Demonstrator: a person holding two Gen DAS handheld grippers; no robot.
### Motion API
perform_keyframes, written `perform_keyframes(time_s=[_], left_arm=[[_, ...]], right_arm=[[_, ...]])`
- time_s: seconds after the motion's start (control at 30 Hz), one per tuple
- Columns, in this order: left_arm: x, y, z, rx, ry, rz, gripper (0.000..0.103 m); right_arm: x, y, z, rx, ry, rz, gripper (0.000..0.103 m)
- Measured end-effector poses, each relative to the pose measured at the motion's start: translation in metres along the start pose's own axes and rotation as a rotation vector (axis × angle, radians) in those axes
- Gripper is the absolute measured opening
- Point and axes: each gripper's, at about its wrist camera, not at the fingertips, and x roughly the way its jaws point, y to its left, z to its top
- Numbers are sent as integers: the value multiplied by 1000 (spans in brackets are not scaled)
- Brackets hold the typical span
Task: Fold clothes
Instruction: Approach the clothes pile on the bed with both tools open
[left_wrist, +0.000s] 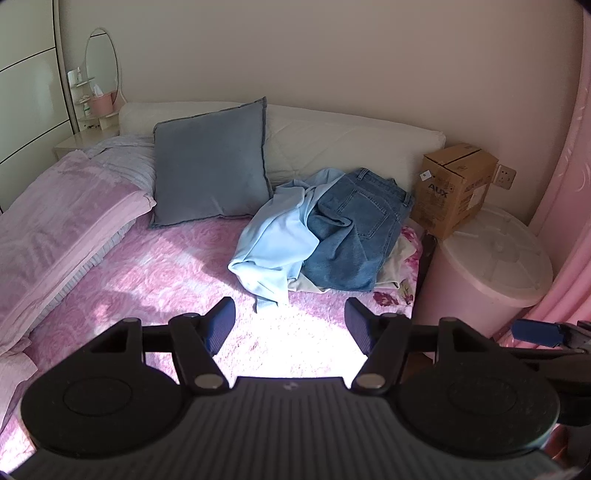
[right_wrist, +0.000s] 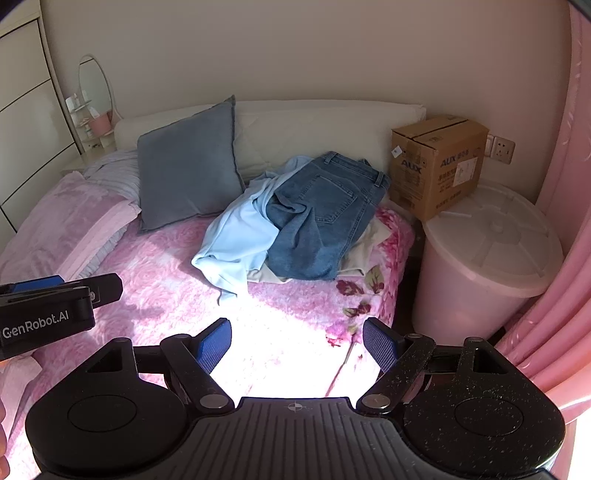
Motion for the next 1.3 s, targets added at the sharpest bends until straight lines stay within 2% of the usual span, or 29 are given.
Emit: perform_keyframes(time_s=[0.2, 0.33, 0.6, 1.3], left_arm=[[-4, 7, -6, -3, 3, -21, 62], [-6, 26, -20, 3, -1, -30, 62], [2, 34, -29, 4, 15, -26, 62], [10, 30, -21, 7, 40, -19, 62]], right_arm=[[-1, 0, 1, -3, -1, -13, 81], [-1, 4, 0, -1, -7, -16, 81], [-3, 4, -3, -3, -8, -14, 81], [8, 7, -2, -8, 5, -22, 81]])
